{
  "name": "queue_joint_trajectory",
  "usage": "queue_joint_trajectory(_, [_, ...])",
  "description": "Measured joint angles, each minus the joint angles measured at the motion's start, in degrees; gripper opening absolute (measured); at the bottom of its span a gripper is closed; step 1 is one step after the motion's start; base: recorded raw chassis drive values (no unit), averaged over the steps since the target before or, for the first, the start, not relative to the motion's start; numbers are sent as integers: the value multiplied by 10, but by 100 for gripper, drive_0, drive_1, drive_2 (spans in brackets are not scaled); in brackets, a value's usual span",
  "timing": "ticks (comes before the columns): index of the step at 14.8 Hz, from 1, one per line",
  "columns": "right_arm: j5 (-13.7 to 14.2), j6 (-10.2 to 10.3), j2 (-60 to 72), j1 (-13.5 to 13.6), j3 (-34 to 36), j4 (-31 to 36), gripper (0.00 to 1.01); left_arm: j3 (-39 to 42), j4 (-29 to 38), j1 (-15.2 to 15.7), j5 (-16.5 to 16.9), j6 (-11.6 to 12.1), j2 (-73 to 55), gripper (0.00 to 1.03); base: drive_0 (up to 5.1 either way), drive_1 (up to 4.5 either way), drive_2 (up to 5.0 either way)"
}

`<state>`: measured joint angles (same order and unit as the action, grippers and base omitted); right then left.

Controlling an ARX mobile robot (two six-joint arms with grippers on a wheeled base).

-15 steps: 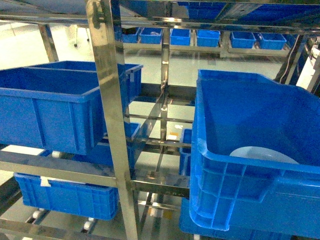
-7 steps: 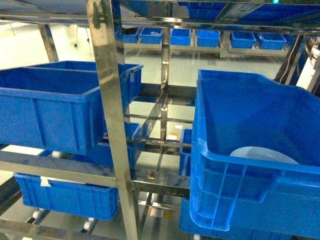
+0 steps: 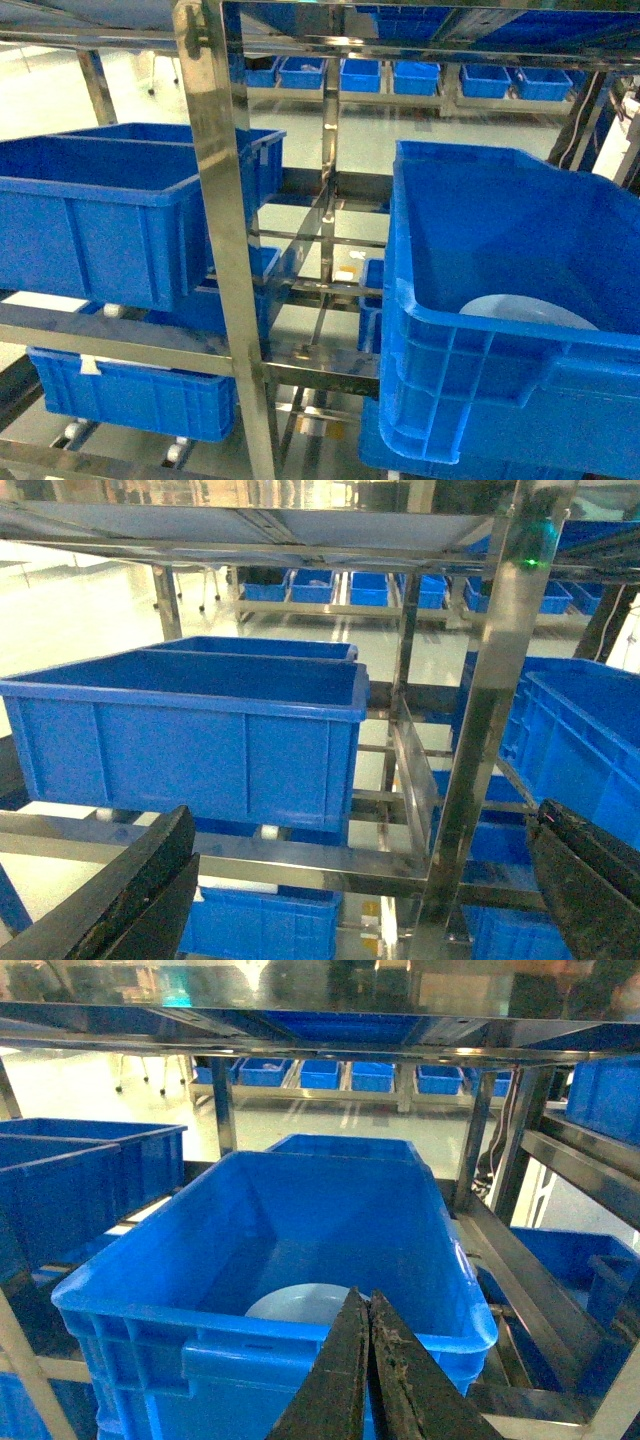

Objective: Place blue tray on left shelf second layer neatly

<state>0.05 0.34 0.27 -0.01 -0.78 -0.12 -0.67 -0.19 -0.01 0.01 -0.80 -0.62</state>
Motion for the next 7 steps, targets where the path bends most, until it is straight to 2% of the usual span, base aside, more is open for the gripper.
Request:
queue_joint_trajectory(2, [0, 0, 0, 0, 0, -2, 2, 0, 0, 0, -1, 0, 0, 98, 0, 0, 0])
queue_joint_trajectory(4, [0, 0, 0, 0, 0, -1, 21, 0, 0, 0, 0, 0, 0, 98, 0, 0, 0])
queue_joint_trajectory(6, [0, 0, 0, 0, 0, -1, 48, 0, 0, 0, 0, 0, 0, 98, 0, 0, 0])
queue_joint_trajectory(7, [0, 0, 0, 0, 0, -1, 57, 0, 0, 0, -1, 0, 0, 98, 0, 0, 0])
